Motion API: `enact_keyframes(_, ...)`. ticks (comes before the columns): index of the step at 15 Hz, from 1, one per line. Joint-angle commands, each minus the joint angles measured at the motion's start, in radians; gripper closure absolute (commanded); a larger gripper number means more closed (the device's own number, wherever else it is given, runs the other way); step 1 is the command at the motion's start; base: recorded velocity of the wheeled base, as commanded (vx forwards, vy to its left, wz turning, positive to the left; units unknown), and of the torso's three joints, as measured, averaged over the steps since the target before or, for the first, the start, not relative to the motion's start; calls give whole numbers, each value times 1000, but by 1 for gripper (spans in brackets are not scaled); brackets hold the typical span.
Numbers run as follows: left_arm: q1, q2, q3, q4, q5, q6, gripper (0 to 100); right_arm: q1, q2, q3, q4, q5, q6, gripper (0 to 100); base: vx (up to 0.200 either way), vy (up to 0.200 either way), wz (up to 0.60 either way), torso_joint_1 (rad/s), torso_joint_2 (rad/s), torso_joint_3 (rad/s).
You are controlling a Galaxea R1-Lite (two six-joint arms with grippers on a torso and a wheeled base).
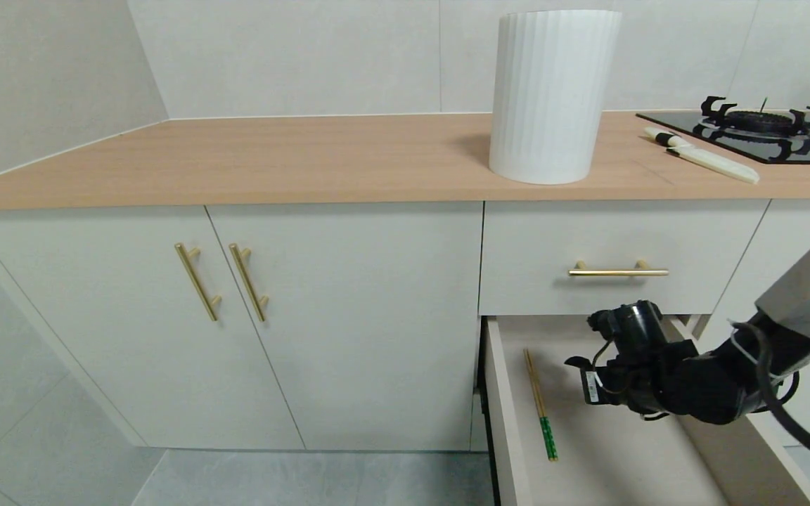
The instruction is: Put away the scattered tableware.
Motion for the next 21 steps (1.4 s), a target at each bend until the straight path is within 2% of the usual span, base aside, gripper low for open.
enact_keyframes(1,0,0,0,0,0,0,0,8,123,-4,-43,-16,0,100,0,0,0,0,0,0)
enact_keyframes(5,1,0,0,0,0,0,0,6,190,-24,-68,-65,0,100,0,0,0,0,0,0)
enact_keyframes(19,0,0,0,0,0,0,0,3,192,-27,-68,-70,0,100,0,0,0,0,0,0)
enact_keyframes(20,0,0,0,0,0,0,0,3,192,-28,-68,-70,0,0,0,0,0,0,0,0)
enact_keyframes(21,0,0,0,0,0,0,0,3,192,-28,-68,-70,0,0,0,0,0,0,0,0)
